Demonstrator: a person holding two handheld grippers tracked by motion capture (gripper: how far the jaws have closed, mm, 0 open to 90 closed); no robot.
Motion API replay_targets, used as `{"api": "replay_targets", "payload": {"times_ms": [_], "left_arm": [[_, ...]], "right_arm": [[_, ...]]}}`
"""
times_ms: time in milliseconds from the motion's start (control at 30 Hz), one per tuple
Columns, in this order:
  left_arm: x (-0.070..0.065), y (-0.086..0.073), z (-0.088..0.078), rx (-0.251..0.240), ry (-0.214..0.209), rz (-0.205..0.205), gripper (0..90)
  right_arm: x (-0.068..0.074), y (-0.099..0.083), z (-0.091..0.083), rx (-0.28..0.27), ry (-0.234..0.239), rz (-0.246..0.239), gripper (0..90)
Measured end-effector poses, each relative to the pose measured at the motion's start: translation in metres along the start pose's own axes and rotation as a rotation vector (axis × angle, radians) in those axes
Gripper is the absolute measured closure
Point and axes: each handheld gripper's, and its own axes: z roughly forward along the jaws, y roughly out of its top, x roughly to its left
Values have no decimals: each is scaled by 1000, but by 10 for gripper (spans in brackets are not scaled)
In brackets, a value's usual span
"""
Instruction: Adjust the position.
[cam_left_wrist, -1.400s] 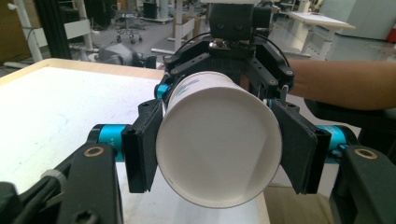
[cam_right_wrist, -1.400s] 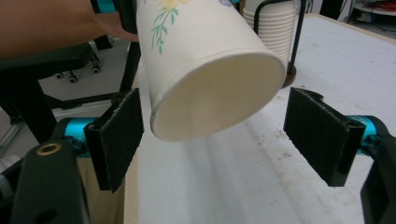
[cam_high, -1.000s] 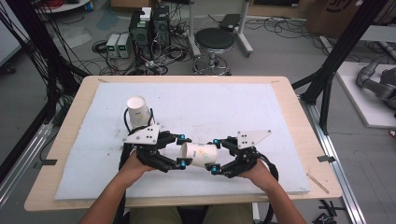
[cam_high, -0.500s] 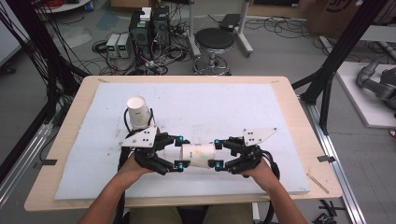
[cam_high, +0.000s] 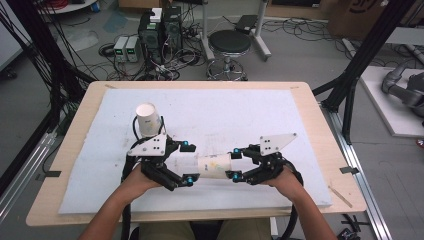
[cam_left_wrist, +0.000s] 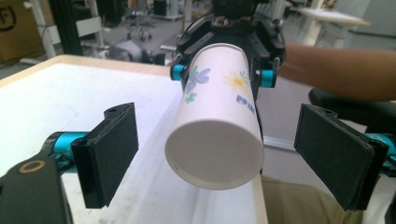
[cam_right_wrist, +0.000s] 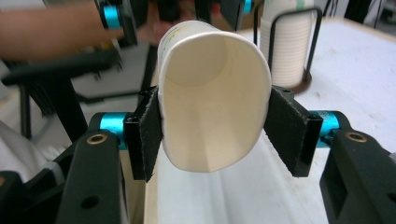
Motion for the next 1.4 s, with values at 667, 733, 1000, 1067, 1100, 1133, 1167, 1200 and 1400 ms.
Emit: {"api": "replay_targets", "payload": {"times_ms": [667, 733, 1000, 1067, 1100, 1133, 1167, 1200, 1400], "left_arm": [[2, 14, 6, 182, 51, 50, 148], [2, 14, 7, 193, 49, 50, 148], [4, 14, 8, 254, 55, 51, 151], [5, 14, 9, 264, 54, 54, 156], [5, 14, 9, 272, 53, 54, 159], [4, 13, 10, 275, 52, 52, 159], [4, 13, 11, 284, 54, 58, 161], [5, 13, 11, 292, 53, 59, 162], [4, 14, 17, 332, 39, 69, 185]], "right_arm": [[-2, 42, 10, 241, -30, -95, 406], [-2, 46, 12, 265, -32, -110, 406], [-1, 57, 18, 352, -43, -137, 406], [0, 60, 20, 372, -40, -147, 406], [1, 62, 21, 383, -41, -151, 406], [1, 64, 22, 393, -42, -157, 406], [2, 65, 24, 404, -40, -163, 407], [2, 67, 25, 412, -39, -165, 406], [4, 73, 33, 470, -42, -197, 406]]}}
